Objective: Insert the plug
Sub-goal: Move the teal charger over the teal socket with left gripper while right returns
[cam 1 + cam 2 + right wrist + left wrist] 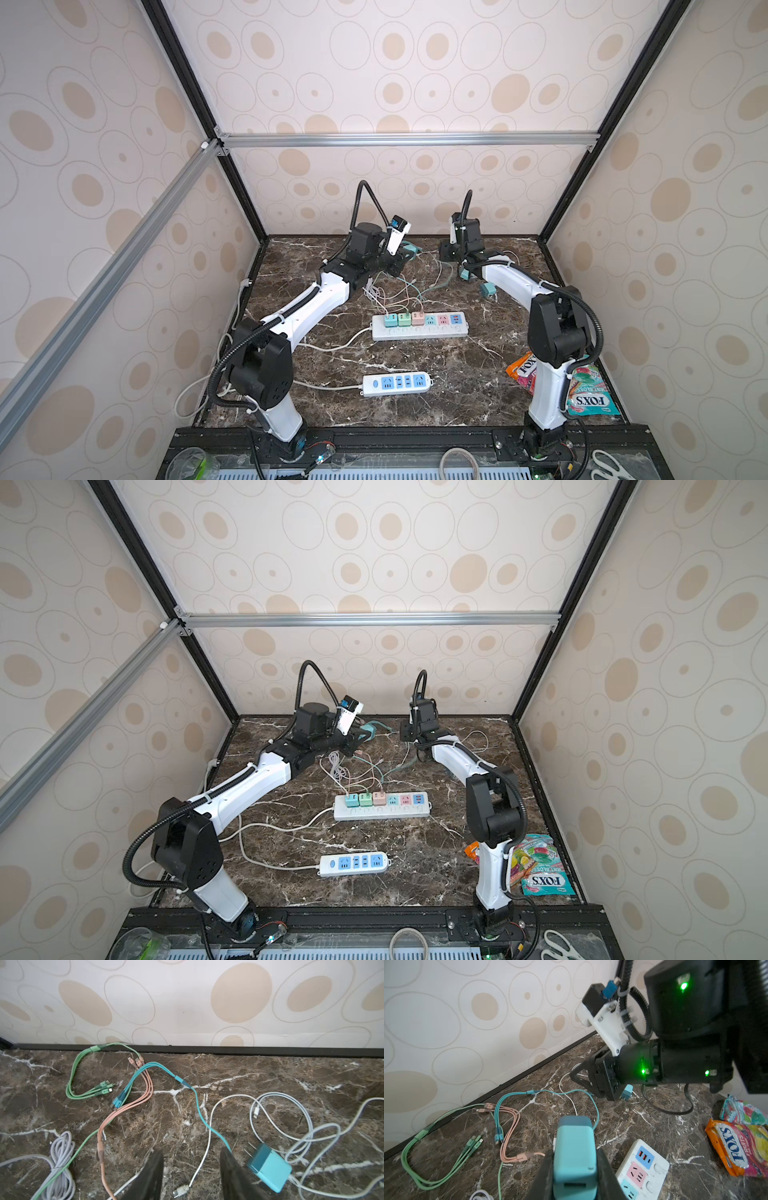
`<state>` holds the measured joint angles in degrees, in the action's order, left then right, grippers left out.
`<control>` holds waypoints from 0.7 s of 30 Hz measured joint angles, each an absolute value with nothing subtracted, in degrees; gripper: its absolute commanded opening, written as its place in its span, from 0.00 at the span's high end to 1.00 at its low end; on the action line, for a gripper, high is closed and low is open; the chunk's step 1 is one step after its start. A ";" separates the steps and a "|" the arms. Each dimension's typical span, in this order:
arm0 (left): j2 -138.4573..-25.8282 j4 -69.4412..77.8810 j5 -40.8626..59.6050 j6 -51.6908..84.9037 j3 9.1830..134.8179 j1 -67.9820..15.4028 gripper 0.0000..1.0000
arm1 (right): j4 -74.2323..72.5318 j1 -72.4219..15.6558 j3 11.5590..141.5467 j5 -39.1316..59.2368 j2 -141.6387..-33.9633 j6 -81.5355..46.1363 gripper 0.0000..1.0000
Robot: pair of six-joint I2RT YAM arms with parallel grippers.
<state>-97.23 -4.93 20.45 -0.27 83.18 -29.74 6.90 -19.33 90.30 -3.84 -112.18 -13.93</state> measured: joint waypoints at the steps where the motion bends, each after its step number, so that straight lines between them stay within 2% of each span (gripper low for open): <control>1: -98.02 -5.69 20.43 -1.15 84.68 -30.11 1.00 | 7.09 -19.20 89.58 -3.77 -111.00 -13.52 0.12; 2: -98.61 -6.33 20.38 -1.76 85.80 -30.35 1.00 | 7.27 -19.22 88.73 -3.49 -109.80 -12.60 0.00; 11: -99.42 -8.62 19.49 -4.10 88.77 -30.33 1.00 | 8.99 -19.77 80.16 -5.06 -100.82 -6.48 0.01; 21: -102.35 -15.81 20.95 -11.55 94.98 -32.08 1.00 | 6.26 -19.75 65.71 -10.48 -86.28 -5.91 0.01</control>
